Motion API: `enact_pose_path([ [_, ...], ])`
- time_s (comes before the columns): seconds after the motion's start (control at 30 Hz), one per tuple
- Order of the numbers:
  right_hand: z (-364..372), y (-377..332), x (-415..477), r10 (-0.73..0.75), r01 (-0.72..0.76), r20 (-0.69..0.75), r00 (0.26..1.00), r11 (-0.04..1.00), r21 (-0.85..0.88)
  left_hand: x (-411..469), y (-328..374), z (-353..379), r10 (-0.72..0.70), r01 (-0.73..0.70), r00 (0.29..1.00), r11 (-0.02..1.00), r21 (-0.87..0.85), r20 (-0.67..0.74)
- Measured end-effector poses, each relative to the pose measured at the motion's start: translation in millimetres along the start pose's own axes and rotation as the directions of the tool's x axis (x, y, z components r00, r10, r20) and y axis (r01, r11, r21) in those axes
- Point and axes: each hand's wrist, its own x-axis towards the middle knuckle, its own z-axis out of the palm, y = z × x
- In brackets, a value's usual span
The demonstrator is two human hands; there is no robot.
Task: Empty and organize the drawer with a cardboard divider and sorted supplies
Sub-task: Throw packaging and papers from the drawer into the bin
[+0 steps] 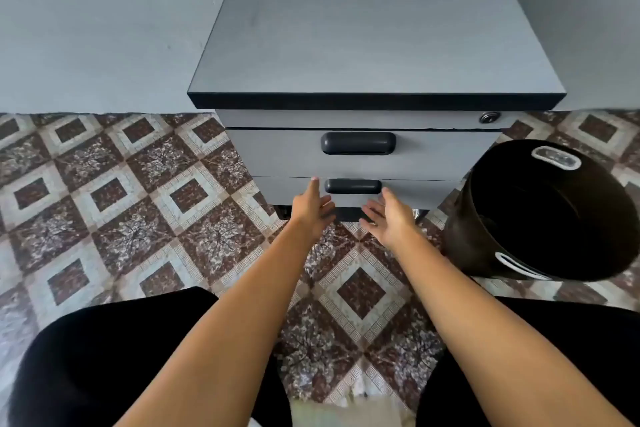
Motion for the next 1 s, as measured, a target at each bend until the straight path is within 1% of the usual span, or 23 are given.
enact_pose_path([
  [0.03,3,-1,5,0.026,-0.027,0.006,1.000,0.998,0.064,6,1,2,-0.038,0.038,0.999,0.994,-0.098,0.008],
  [0.1,8,-4,13,0.057,-0.063,0.038,0.998,0.982,0.180,15,2,4,-0.096,0.105,0.994,0.968,-0.229,0.049],
  [0.2,12,-2,18,0.062,-0.067,0.026,0.998,0.951,0.302,18,-1,6,-0.104,0.143,0.987,0.916,-0.374,0.122],
  [0.27,11,0,20,0.070,-0.077,0.035,0.997,0.940,0.331,19,-4,7,-0.116,0.169,0.983,0.880,-0.443,0.144],
  [0.33,9,3,23,0.064,-0.081,0.062,0.996,0.939,0.333,19,-6,9,-0.132,0.180,0.982,0.879,-0.441,0.138],
  [0.43,6,4,22,0.057,-0.072,0.059,0.997,0.953,0.293,19,-7,13,-0.152,0.173,0.984,0.925,-0.339,0.089],
  [0.57,4,4,19,0.083,-0.080,-0.006,0.997,0.979,0.189,21,-5,12,-0.196,0.195,0.981,0.963,-0.187,0.017],
  [0.67,3,5,13,0.082,-0.072,-0.062,0.995,0.987,0.140,20,-5,10,-0.218,0.212,0.976,0.964,-0.159,-0.025],
  [0.73,0,7,9,0.051,-0.042,-0.086,0.995,0.993,0.107,15,-3,11,-0.215,0.209,0.976,0.970,-0.124,-0.041],
  [0.77,-2,8,5,0.033,-0.027,-0.093,0.995,0.997,0.067,11,-2,12,-0.206,0.202,0.977,0.977,-0.068,-0.061],
  [0.8,-4,9,1,0.010,-0.010,-0.101,0.995,1.000,-0.009,8,-1,14,-0.183,0.188,0.977,0.982,0.034,-0.111],
  [0.83,-6,9,-6,-0.038,0.023,-0.112,0.993,0.992,-0.126,5,-3,15,-0.126,0.163,0.972,0.970,0.180,-0.199],
  [0.87,-9,10,-11,-0.135,0.098,-0.117,0.984,0.956,-0.277,2,-6,15,0.001,0.110,0.953,0.931,0.348,-0.303],
  [0.9,-12,10,-16,-0.288,0.217,-0.100,0.952,0.872,-0.439,-2,-7,15,0.184,0.026,0.917,0.858,0.512,-0.355],
  [0.93,-16,9,-19,-0.466,0.353,-0.045,0.884,0.726,-0.590,-5,-8,14,0.376,-0.086,0.867,0.757,0.647,-0.325],
  [0.97,-19,7,-21,-0.618,0.468,0.046,0.785,0.543,-0.698,-7,-8,11,0.523,-0.198,0.821,0.637,0.745,-0.229],
  [1.0,-21,5,-20,-0.719,0.541,0.142,0.681,0.363,-0.758,-6,-8,7,0.599,-0.276,0.793,0.512,0.814,-0.109],
])
